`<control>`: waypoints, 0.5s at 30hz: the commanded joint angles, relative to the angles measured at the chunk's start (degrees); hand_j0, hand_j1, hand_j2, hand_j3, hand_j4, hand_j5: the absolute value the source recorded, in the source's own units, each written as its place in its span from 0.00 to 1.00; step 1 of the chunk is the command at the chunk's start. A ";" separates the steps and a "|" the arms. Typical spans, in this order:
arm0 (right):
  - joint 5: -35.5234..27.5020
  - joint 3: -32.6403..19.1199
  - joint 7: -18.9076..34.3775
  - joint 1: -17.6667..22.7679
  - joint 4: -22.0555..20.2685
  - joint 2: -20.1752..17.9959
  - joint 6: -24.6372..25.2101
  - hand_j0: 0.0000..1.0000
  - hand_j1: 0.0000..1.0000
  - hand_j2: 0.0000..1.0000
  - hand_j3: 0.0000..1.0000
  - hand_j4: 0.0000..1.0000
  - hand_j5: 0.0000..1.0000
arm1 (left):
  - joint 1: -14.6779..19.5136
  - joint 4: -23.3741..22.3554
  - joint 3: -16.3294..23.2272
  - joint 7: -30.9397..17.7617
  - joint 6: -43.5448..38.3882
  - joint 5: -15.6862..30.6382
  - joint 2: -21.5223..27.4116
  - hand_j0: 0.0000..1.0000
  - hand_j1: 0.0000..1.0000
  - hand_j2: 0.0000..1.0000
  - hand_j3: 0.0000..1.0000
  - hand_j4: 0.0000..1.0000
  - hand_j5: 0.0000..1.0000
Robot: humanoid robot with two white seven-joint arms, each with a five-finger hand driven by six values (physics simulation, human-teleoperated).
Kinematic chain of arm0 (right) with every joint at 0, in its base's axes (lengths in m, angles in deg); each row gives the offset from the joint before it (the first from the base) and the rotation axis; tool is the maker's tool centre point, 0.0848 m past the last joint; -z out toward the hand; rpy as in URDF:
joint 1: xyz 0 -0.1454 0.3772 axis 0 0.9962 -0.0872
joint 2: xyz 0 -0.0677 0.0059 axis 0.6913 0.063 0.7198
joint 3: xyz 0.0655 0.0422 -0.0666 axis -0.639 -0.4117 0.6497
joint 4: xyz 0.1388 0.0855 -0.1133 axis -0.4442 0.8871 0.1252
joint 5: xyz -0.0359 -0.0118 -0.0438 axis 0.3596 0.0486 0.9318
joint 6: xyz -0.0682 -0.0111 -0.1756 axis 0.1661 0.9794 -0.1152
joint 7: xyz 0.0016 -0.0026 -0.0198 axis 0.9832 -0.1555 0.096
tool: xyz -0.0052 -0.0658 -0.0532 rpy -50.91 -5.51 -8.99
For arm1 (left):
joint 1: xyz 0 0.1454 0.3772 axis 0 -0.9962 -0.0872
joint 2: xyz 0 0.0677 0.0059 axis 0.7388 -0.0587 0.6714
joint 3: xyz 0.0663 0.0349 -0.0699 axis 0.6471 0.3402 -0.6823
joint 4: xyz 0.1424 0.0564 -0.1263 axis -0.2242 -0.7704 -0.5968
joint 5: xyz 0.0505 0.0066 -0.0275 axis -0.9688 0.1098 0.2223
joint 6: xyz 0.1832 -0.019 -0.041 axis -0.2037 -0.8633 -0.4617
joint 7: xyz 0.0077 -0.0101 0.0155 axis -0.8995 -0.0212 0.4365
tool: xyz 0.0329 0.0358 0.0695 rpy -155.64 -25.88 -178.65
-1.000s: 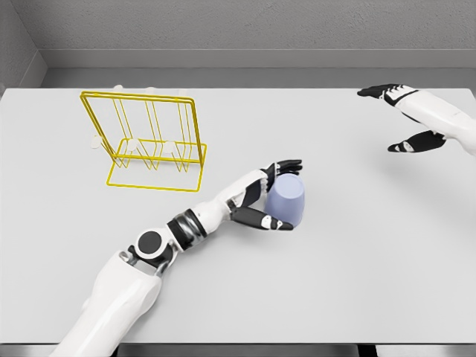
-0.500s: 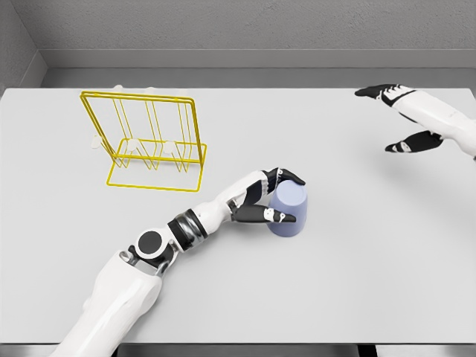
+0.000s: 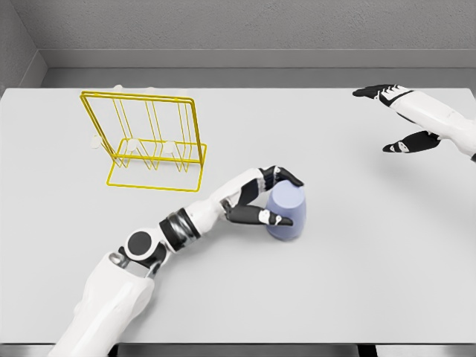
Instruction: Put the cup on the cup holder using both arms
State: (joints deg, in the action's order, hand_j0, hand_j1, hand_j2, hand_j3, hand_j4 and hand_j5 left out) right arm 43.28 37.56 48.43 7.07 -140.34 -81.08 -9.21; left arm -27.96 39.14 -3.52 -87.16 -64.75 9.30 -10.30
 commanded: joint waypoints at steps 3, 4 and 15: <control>-0.38 -0.07 -0.03 0.00 -0.02 -0.09 0.03 1.00 1.00 1.00 1.00 1.00 1.00 | -0.35 7.19 -1.87 -0.16 -0.44 3.63 3.74 0.45 0.45 0.45 0.45 0.45 0.45; -0.38 -0.07 -0.03 0.00 -0.02 -0.09 0.03 1.00 1.00 1.00 1.00 1.00 1.00 | -0.97 8.43 -3.01 -0.16 -0.62 4.69 4.71 0.45 0.45 0.45 0.45 0.45 0.45; -0.38 -0.07 -0.03 -0.09 -0.02 -0.09 0.03 1.00 1.00 1.00 1.00 1.00 1.00 | -5.80 18.27 -9.25 0.01 -1.23 15.15 19.74 0.45 0.45 0.45 0.45 0.45 0.45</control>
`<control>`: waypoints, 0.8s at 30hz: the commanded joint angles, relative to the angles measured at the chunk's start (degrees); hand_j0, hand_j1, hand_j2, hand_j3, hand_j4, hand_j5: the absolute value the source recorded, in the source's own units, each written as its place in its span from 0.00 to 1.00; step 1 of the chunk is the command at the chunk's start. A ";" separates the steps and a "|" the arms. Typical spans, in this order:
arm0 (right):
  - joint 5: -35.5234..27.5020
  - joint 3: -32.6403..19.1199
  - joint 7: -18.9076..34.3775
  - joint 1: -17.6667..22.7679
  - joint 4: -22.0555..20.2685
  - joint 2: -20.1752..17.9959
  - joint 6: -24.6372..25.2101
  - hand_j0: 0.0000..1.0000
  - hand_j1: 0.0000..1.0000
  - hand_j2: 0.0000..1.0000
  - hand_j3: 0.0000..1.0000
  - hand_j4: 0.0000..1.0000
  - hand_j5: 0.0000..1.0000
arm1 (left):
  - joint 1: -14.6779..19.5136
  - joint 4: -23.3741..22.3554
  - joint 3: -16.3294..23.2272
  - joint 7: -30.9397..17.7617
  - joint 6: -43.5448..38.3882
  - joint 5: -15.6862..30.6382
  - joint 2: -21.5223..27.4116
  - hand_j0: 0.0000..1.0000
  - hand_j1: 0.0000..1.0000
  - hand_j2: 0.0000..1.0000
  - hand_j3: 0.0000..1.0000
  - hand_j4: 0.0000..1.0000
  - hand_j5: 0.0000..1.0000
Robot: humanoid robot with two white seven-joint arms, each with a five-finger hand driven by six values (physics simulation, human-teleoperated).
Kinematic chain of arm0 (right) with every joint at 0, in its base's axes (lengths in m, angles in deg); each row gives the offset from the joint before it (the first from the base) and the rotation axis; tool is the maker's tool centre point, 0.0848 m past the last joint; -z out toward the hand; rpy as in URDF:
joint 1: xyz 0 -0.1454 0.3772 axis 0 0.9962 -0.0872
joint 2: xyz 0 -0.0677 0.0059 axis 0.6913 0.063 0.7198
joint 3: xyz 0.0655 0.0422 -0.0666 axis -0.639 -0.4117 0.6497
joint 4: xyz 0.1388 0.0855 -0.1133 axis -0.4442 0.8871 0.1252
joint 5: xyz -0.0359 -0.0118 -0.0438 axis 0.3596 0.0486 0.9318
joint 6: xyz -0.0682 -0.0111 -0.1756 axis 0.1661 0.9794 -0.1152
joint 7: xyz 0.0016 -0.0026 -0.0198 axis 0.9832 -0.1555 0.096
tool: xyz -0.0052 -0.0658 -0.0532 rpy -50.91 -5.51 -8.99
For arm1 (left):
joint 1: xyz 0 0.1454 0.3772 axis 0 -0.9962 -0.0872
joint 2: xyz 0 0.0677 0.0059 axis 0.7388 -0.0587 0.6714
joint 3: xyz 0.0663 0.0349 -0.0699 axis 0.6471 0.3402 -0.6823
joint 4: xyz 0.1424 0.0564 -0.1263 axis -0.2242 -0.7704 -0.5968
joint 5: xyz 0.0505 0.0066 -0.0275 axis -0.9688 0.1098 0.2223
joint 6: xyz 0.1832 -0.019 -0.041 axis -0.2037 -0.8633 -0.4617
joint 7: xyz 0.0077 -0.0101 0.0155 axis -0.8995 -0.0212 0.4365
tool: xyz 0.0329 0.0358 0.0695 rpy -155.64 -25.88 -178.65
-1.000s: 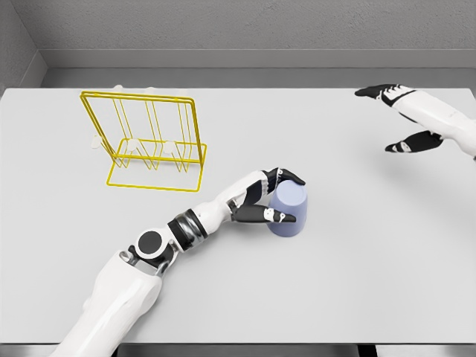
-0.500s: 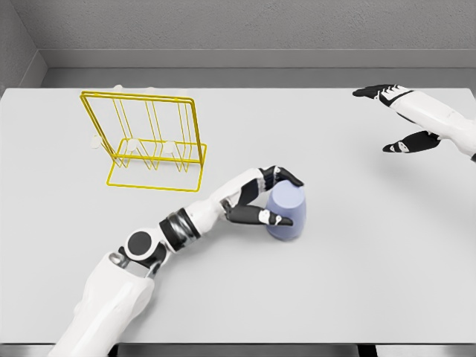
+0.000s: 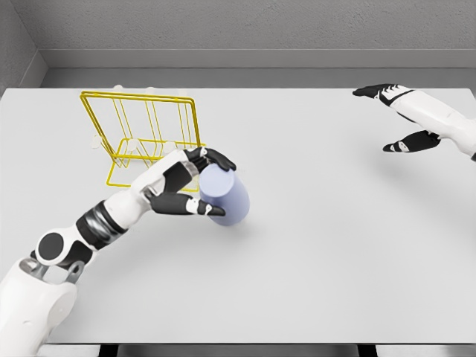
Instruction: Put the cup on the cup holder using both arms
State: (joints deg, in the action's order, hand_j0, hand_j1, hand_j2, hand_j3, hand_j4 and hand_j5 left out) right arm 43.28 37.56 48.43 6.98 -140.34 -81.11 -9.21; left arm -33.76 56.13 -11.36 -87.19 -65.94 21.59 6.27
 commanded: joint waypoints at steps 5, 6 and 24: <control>-0.38 -0.07 -0.03 -0.09 -0.03 -0.06 0.03 1.00 1.00 1.00 1.00 1.00 1.00 | -0.88 2.07 -5.37 -0.05 0.05 10.59 12.48 0.46 0.46 0.46 0.46 0.46 0.46; -0.38 -0.07 -0.03 -0.09 -0.03 -0.06 0.03 1.00 1.00 1.00 1.00 1.00 1.00 | -0.88 2.07 -6.42 -0.05 0.05 11.82 13.71 0.45 0.45 0.45 0.45 0.45 0.45; -0.38 -0.07 -0.03 -0.09 -0.11 -0.06 0.03 1.00 1.00 1.00 1.00 1.00 1.00 | 4.39 1.19 -8.54 0.22 -0.30 13.05 14.24 0.45 0.45 0.45 0.45 0.45 0.45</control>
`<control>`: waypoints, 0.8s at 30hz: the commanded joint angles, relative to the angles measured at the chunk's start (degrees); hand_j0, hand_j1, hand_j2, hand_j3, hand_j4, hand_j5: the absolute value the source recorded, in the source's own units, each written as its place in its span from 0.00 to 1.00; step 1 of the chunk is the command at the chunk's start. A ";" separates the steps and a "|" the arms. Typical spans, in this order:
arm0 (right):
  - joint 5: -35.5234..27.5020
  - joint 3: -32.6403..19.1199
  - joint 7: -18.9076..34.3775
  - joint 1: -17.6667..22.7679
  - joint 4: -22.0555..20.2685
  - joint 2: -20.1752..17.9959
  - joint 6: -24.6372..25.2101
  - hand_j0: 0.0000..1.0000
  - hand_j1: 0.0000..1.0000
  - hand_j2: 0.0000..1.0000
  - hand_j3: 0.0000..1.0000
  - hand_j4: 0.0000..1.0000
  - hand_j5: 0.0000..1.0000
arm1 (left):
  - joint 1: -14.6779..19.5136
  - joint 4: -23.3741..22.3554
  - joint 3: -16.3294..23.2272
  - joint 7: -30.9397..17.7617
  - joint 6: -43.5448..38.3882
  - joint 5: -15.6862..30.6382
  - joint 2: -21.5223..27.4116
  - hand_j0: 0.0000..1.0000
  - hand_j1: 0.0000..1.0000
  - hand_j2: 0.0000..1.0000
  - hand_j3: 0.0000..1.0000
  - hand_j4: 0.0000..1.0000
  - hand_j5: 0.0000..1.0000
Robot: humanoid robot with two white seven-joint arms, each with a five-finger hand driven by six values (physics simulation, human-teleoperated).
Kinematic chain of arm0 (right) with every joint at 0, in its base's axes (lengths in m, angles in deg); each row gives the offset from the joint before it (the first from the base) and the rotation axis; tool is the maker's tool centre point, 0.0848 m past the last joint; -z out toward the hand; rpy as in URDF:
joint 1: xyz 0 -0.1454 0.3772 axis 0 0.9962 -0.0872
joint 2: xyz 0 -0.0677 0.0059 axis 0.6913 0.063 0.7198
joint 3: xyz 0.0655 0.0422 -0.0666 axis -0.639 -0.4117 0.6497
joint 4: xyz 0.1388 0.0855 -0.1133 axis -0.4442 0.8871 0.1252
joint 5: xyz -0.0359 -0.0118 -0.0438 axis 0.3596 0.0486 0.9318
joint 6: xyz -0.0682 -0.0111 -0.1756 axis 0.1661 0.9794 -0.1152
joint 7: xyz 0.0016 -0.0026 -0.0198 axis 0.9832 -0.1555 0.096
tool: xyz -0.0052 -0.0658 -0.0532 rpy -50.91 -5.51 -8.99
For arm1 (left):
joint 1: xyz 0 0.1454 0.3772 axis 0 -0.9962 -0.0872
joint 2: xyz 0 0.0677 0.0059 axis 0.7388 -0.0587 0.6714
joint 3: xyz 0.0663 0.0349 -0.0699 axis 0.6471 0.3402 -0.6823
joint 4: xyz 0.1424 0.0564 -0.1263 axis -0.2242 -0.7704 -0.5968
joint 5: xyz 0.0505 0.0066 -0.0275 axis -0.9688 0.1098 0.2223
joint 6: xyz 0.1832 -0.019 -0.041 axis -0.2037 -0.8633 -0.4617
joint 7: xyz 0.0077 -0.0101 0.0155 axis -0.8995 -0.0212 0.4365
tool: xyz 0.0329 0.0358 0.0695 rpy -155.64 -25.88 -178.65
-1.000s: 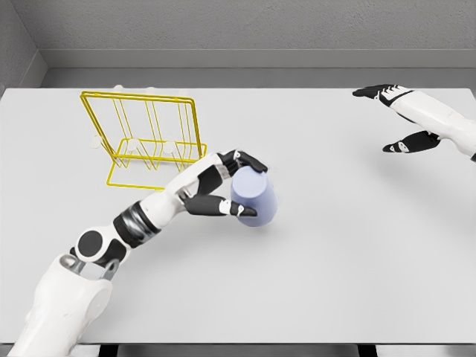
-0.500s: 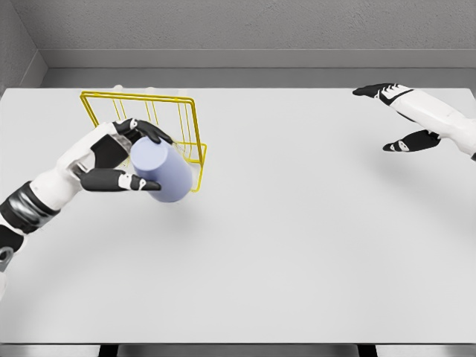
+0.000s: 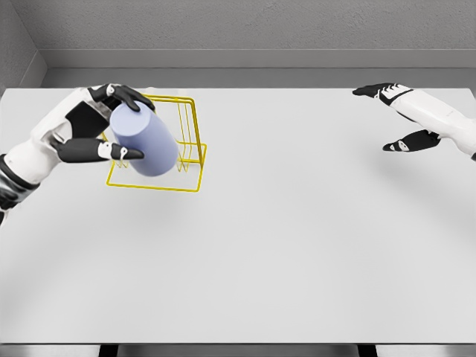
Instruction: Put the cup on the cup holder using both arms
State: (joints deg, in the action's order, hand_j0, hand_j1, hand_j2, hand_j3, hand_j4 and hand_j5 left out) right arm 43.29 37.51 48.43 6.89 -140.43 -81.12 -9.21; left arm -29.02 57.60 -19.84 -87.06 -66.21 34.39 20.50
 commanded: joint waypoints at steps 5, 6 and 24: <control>-0.39 -0.11 -0.03 0.00 -0.02 -0.06 0.03 1.00 1.00 1.00 1.00 1.00 1.00 | 1.14 -0.80 0.04 0.27 -2.06 0.17 -0.25 0.45 0.45 0.45 0.45 0.45 0.45; -0.39 -0.11 -0.03 0.00 -0.02 -0.06 0.03 1.00 1.00 1.00 1.00 1.00 1.00 | 1.58 -1.07 -0.05 0.27 -2.15 0.17 -0.34 0.45 0.45 0.45 0.45 0.45 0.45; -0.39 -0.02 -0.03 0.00 -0.02 -0.06 0.03 1.00 1.00 1.00 1.00 1.00 1.00 | 8.35 -3.62 0.30 0.45 -6.63 -0.71 -4.56 0.45 0.45 0.45 0.45 0.45 0.45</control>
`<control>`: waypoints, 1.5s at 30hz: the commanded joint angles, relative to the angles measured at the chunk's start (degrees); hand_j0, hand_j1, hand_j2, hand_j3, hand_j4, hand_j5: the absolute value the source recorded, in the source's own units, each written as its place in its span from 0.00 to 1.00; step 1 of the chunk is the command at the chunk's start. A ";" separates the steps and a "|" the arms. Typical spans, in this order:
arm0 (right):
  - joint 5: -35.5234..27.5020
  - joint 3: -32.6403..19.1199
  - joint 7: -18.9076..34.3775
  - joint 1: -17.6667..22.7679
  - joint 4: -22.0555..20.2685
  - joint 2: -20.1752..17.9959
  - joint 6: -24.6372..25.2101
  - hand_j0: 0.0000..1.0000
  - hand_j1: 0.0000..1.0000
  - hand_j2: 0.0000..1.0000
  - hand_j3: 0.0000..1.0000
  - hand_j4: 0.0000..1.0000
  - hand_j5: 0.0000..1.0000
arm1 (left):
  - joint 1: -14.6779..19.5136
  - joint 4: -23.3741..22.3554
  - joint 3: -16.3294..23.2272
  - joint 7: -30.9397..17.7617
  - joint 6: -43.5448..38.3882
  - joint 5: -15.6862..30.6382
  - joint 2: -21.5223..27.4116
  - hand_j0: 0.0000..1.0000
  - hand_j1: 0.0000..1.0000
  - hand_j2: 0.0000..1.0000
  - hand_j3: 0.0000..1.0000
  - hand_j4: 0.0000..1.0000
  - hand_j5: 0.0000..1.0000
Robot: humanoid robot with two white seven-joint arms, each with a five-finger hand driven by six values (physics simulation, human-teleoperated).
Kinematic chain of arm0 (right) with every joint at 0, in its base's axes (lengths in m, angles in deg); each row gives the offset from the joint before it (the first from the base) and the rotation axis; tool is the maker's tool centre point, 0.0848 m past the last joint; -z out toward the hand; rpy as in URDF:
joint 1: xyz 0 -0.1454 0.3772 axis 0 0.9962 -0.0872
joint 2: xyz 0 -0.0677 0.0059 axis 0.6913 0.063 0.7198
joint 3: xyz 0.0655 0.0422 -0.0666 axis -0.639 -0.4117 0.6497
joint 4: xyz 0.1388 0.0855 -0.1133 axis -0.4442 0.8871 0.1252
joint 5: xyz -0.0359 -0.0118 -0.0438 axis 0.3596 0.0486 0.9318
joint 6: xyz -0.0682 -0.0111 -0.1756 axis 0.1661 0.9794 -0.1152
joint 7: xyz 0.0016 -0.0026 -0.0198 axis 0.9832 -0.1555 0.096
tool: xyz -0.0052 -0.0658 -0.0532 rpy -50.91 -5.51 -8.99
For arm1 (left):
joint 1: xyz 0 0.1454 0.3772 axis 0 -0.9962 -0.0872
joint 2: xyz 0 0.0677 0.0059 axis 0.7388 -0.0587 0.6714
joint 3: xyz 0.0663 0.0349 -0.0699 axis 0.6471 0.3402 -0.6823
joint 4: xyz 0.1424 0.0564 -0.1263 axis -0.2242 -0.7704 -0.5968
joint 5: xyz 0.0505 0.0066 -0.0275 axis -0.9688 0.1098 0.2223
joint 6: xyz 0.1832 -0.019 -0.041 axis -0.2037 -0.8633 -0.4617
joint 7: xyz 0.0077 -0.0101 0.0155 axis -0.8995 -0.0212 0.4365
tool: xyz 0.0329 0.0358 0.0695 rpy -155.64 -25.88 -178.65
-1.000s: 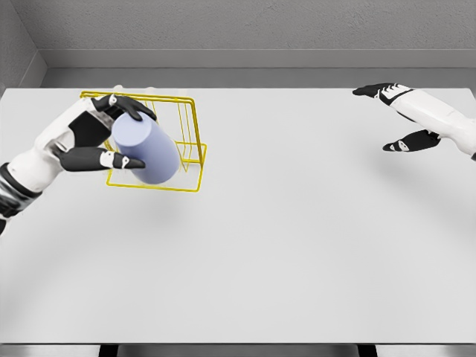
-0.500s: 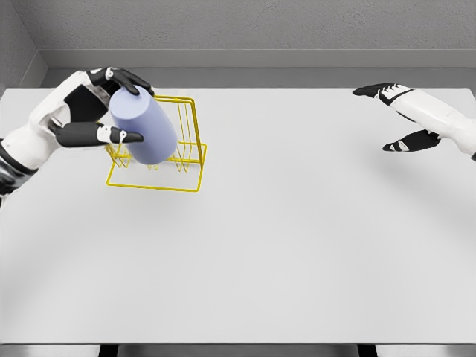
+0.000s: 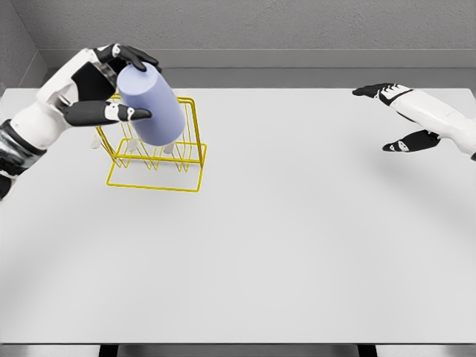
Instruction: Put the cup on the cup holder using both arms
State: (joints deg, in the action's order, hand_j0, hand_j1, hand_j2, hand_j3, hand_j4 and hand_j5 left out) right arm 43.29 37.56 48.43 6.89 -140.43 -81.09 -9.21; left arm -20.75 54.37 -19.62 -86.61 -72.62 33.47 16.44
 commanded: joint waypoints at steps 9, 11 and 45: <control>-0.38 -0.16 -0.03 0.00 -0.02 0.00 0.03 1.00 1.00 1.00 1.00 1.00 1.00 | -0.53 -2.32 0.51 -0.10 -0.92 -3.92 -3.04 0.45 0.45 0.45 0.45 0.45 0.45; -0.38 -0.16 -0.03 0.00 -0.02 0.00 0.03 1.00 1.00 1.00 1.00 1.00 1.00 | -0.88 -2.32 0.60 -0.10 -0.92 -4.98 -4.28 0.45 0.45 0.45 0.45 0.45 0.45; -0.38 -0.16 -0.03 0.00 -0.02 0.35 0.03 1.00 1.00 1.00 1.00 1.00 1.00 | -11.43 4.54 2.62 -3.63 30.81 -3.84 15.41 1.00 1.00 1.00 1.00 1.00 1.00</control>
State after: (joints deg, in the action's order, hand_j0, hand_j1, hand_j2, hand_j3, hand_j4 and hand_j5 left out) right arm 43.29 37.47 48.43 6.89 -140.43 -80.66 -9.21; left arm -31.92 58.72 -18.57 -90.23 -46.48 29.47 29.94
